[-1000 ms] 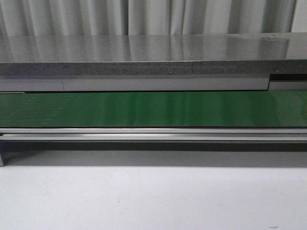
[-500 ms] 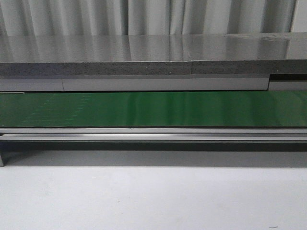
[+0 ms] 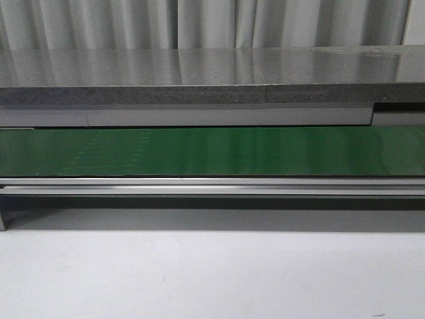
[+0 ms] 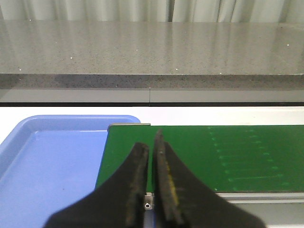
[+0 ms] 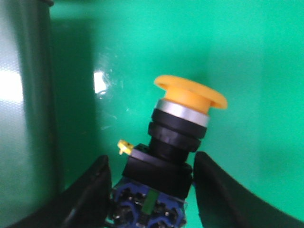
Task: Move button from left to right
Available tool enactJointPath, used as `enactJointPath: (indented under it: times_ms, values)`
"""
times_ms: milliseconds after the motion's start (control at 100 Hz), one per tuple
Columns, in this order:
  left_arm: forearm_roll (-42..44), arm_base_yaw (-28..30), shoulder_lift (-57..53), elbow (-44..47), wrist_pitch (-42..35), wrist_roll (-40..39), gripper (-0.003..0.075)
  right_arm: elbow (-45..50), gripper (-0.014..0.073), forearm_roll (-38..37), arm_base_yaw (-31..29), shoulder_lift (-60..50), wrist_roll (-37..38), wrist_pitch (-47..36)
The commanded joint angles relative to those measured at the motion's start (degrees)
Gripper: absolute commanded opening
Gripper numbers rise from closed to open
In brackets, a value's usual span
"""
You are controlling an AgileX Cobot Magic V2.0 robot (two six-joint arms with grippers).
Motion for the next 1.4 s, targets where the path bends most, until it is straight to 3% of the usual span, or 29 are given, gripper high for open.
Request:
enactJointPath:
  times_ms: [0, 290, 550, 780, 1160, 1390]
  values:
    - [-0.72, -0.52, 0.52, -1.74, -4.94, -0.11, 0.0005, -1.95, 0.0226, 0.18, -0.33, -2.40, -0.77, -1.69]
    - [-0.72, -0.52, 0.52, -1.74, -4.94, -0.11, 0.0005, -1.95, 0.0470, 0.18, -0.33, -2.36, -0.77, -1.45]
    - [-0.72, -0.52, 0.52, -1.74, -4.94, -0.11, 0.0005, -1.95, 0.0475, 0.61, -0.33, -3.37, 1.93, -2.08]
    - [-0.72, -0.52, 0.52, -1.74, -4.94, -0.11, 0.0005, -1.95, 0.0475, 8.16, 1.35, -9.15, 1.63, -7.89]
    - [-0.72, -0.52, 0.52, -1.74, -4.94, -0.11, 0.0005, -0.47, 0.0475, 10.37, 16.38, -19.17, 1.63, -16.09]
    - [-0.72, -0.52, 0.52, -1.74, -4.94, -0.11, 0.0005, 8.64, 0.0475, 11.24, 24.07, -28.44, 1.63, -26.40]
